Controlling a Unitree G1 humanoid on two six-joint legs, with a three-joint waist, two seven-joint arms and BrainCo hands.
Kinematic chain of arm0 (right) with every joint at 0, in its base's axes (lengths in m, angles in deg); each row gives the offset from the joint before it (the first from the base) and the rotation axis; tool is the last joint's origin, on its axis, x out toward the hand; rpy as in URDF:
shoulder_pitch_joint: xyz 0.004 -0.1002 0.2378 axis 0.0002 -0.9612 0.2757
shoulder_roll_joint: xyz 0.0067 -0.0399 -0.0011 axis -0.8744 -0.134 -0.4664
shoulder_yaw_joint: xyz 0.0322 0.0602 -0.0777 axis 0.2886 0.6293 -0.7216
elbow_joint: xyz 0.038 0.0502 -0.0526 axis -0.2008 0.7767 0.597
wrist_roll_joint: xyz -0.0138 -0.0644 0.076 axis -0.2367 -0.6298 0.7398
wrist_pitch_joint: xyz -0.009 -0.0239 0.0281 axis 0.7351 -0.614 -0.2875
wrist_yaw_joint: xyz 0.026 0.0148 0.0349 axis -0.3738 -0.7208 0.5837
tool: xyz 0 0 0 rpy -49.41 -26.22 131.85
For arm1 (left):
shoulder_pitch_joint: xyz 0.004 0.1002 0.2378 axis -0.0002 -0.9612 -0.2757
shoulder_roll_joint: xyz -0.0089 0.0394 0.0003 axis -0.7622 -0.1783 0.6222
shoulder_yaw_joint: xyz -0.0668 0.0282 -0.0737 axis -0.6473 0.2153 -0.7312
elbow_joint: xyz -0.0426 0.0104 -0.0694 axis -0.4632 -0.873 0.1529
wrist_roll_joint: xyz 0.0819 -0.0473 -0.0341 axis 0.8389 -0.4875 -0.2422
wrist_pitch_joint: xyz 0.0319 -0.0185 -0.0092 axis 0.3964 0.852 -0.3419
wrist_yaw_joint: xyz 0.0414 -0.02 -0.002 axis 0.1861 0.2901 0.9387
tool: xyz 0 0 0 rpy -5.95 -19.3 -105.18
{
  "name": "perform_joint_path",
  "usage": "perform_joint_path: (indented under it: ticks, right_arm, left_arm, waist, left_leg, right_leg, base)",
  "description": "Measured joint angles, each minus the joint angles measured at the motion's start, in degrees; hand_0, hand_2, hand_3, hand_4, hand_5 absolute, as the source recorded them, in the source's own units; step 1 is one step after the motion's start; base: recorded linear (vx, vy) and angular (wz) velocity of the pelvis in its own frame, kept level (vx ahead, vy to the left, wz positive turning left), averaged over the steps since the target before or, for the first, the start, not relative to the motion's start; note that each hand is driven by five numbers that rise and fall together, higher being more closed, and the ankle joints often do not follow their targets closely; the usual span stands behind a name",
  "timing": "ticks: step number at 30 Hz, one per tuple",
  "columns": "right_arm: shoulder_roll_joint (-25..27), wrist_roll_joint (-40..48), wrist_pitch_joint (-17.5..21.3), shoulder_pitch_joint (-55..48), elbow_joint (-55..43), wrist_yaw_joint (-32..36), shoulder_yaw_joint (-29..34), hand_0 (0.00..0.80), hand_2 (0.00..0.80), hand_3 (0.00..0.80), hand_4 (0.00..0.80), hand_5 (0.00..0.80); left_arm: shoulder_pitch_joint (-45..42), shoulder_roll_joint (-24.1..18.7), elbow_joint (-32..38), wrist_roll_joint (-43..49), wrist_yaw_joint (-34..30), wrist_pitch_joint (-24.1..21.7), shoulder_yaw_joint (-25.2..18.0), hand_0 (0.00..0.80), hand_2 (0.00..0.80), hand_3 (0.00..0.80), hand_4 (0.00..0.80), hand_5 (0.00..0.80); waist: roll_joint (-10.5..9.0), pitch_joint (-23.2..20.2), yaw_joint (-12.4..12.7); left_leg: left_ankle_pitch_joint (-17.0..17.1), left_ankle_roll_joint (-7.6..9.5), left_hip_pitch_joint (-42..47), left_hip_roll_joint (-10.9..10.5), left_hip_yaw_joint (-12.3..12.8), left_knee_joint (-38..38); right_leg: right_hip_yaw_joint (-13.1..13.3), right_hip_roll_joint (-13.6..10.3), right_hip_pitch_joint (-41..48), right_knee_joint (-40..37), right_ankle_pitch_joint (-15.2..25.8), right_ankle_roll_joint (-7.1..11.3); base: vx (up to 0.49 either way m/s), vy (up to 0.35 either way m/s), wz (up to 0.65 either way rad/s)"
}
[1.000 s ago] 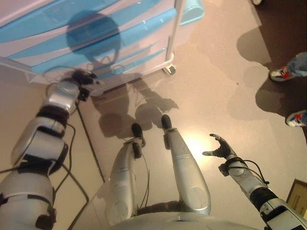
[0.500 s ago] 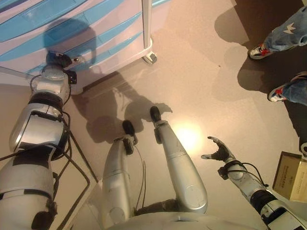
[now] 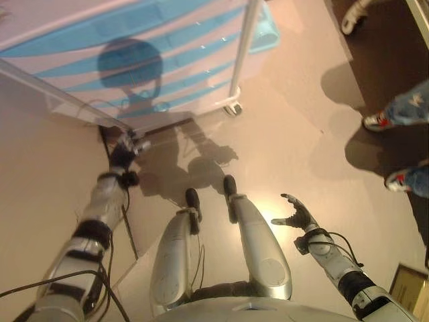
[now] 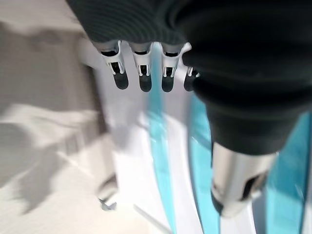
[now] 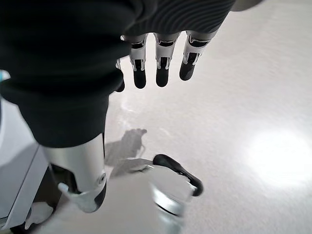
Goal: Open the drawer and pick up the medicine
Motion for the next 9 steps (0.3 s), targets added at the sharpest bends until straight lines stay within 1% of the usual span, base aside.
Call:
perform_joint_path:
  ticks: [1, 3, 5, 6, 8, 9]
  right_arm:
    - [-0.1, -0.4, 0.0, 0.0, 1.3, 0.4, 0.2, 0.0, 0.0, 0.0, 0.0, 0.0]
    - [-0.5, -0.6, 0.1, -0.2, 3.9, 1.7, 0.8, 0.0, 0.0, 0.0, 0.0, 0.0]
    - [-0.9, -0.6, 0.1, -0.2, 7.9, 3.1, 1.2, 0.0, 0.0, 0.0, 0.0, 0.0]
    - [-1.5, -0.6, 0.1, -0.4, 10.0, 4.0, 1.3, 0.0, 0.0, 0.0, 0.0, 0.0]
    - [-3.2, -0.6, 0.5, -1.1, 13.1, 5.6, 2.3, 0.0, 0.0, 0.0, 0.0, 0.0]
    - [-4.2, -0.5, 0.7, -1.2, 14.7, 6.6, 2.7, 0.0, 0.0, 0.0, 0.0, 0.0]
  left_arm:
    - [-2.3, 1.8, -0.8, 0.2, -0.8, 0.0, -0.4, 0.0, 0.0, 0.0, 0.0, 0.0]
    - [-6.7, 4.8, -4.2, 1.9, -2.0, -0.1, -0.8, 0.0, 0.0, 0.0, 0.0, 0.0]
    - [-10.2, 8.0, -9.4, 4.6, -3.1, -0.1, -1.0, 0.0, 0.0, 0.0, 0.0, 0.0]
    - [-11.3, 9.2, -11.2, 5.9, -3.7, 0.0, -0.8, 0.0, 0.0, 0.0, 0.0, 0.0]
    - [-14.2, 10.6, -15.1, 7.9, -5.4, -0.1, -0.9, 0.0, 0.0, 0.0, 0.0, 0.0]
    - [-15.0, 11.3, -17.1, 8.4, -5.6, 0.0, -0.9, 0.0, 0.0, 0.0, 0.0, 0.0]
  waist:
    - [0.43, -0.8, 0.6]
    - [1.52, -5.2, 1.7]
    - [2.79, -9.2, 2.2]
    - [2.94, -11.2, 2.1]
    - [2.89, -15.5, 3.0]
    - [2.68, -16.8, 3.3]
  left_leg:
    - [1.0, -0.11, 2.6, -0.3, -0.4, -2.7]
    - [2.3, -0.24, 5.4, -0.5, -1.1, -7.2]
    - [3.1, -0.38, 9.4, -0.5, -2.3, -11.5]
    - [3.3, -0.47, 11.6, -0.5, -2.9, -13.3]
    - [3.5, -0.7, 13.9, -0.3, -3.6, -15.5]
    - [3.6, -0.74, 15.1, -0.2, -3.8, -16.2]
  right_leg:
    - [-0.4, -0.1, 2.3, -1.7, 0.1, -0.19]
    - [-0.9, 0.1, 4.6, -4.6, 0.4, -0.2]
    - [-2.4, 0.1, 8.8, -8.0, 0.4, -0.15]
    - [-2.9, 0.2, 11.1, -9.5, 0.4, -0.15]
    - [-3.7, 0.6, 13.8, -12.4, 0.4, -0.13]
    - [-3.9, 0.7, 15.3, -13.4, 0.4, -0.12]
  base:
    - [0.042, -0.049, 0.29]
    - [0.059, -0.06, 0.18]
    - [0.056, -0.052, 0.23]
    - [0.047, -0.045, 0.3]
    - [0.049, -0.05, 0.19]
    - [0.032, -0.038, 0.09]
